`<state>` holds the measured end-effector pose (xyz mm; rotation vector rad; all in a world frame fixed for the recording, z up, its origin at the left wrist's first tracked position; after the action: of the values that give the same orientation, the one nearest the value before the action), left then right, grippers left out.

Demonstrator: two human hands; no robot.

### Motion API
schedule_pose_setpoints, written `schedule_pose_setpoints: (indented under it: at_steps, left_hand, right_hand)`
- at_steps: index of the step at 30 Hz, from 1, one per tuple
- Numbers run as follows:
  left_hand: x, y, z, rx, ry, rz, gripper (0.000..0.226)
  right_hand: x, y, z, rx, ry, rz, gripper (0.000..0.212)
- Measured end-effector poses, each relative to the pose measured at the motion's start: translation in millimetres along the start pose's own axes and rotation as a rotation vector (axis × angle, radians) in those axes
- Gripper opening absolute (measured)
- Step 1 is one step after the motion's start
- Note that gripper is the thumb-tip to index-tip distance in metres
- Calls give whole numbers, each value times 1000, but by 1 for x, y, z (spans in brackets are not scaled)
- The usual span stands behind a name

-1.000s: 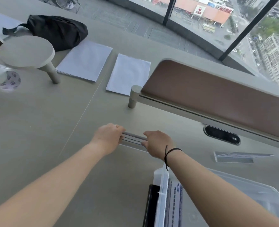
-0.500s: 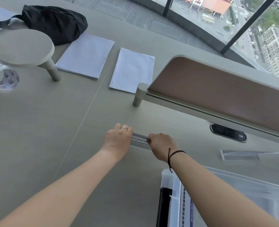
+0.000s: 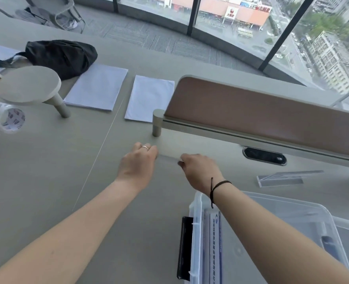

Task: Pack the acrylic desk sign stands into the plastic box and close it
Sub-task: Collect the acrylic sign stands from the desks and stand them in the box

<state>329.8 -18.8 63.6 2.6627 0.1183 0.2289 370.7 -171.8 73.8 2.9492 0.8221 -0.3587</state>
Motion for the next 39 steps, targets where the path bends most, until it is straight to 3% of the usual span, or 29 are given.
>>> schedule_pose_setpoints:
  at_steps: [6, 11, 15, 22, 24, 28, 34, 39]
  left_hand:
    - [-1, 98, -58, -36, 156, 176, 19]
    - [-17, 178, -70, -44, 152, 312, 12]
    - [-29, 223, -51, -3, 91, 433, 12]
    - [-65, 283, -11, 14, 1, 570, 14]
    - [-76, 284, 5, -5, -10, 553, 27]
    - [-96, 256, 50, 49, -182, 336, 79]
    - [-134, 211, 100, 290, -560, 142, 73]
    - [-157, 195, 114, 385, -731, 111, 112]
  right_hand:
    - [-60, 50, -69, 29, 158, 54, 26]
    - [-116, 82, -97, 46, 175, 76, 22]
    - [-156, 110, -78, 269, 13, 102, 16]
    - [-232, 147, -12, 378, 114, 227, 16]
    - [-249, 154, 16, 456, 66, 260, 15]
    - [-269, 165, 77, 583, -97, 339, 19]
    - [-267, 165, 140, 709, -223, 478, 20]
    - [-258, 156, 161, 816, -252, 559, 19]
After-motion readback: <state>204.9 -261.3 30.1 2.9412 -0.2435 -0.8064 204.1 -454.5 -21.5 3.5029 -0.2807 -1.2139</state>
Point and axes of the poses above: each hand's wrist, its own x-axis towards the middle knuckle, its own z-axis out of the palm, y = z × x, the point moved 7 cm from there along x, towards the middle knuckle, and after that the axes turned 11 degrees about -x, right-handed, at the moved point
